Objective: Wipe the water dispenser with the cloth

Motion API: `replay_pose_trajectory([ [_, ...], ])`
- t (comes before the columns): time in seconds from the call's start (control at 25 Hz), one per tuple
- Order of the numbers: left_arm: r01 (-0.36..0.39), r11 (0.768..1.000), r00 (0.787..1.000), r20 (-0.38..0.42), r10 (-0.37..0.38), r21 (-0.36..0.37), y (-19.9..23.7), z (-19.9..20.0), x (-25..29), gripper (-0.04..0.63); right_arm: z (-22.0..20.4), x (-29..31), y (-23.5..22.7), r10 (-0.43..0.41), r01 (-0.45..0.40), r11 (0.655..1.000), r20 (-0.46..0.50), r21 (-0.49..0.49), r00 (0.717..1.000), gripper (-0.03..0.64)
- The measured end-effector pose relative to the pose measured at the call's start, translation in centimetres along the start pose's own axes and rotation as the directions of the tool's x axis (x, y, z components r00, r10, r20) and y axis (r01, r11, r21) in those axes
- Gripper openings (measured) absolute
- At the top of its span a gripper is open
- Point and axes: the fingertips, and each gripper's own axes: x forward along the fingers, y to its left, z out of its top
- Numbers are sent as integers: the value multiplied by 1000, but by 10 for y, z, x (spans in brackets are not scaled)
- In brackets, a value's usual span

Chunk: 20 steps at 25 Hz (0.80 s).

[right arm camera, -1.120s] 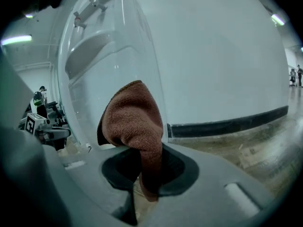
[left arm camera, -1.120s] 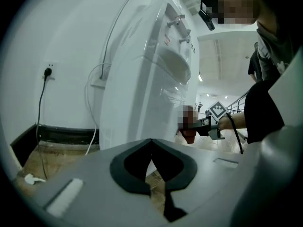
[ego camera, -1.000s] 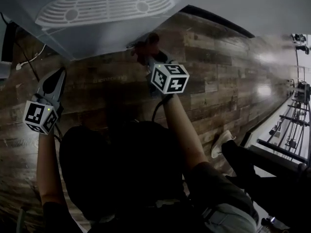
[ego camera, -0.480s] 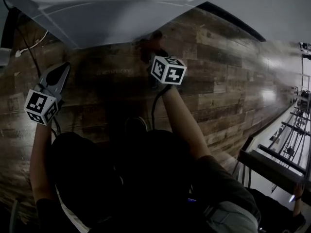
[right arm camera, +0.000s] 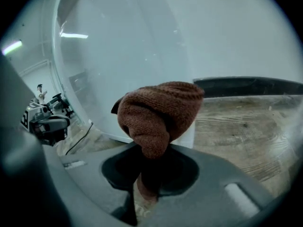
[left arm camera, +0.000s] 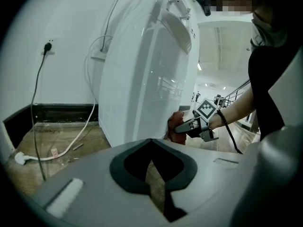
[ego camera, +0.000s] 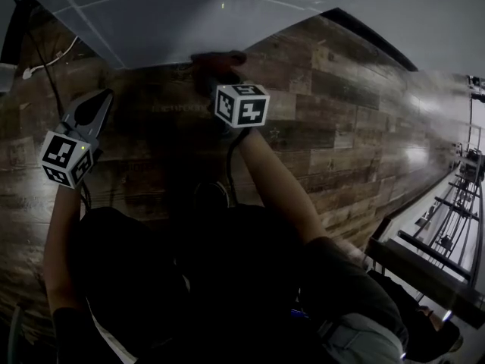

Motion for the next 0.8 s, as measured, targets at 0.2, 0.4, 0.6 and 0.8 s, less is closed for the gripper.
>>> replay_pose_trajectory([
  [0.2,-10,1000,1000,-5,10,-9,0,-2,2,17,-5,24,75,168,-174,979,-57,-111,984,60],
  [0.4,-16,1000,1000,16,16,-23,-1,1,-2,17,1,51,149,311,-331,917,-120,-224,943,60],
  [0.6,-42,998,999,14,43,-44,2,-4,-12,17,4,63,190,404,-435,867,-169,-243,899,60],
  [0.8,-49,998,999,10,50,-39,3,-1,-18,17,1,48,194,425,-454,857,-166,-242,890,60],
])
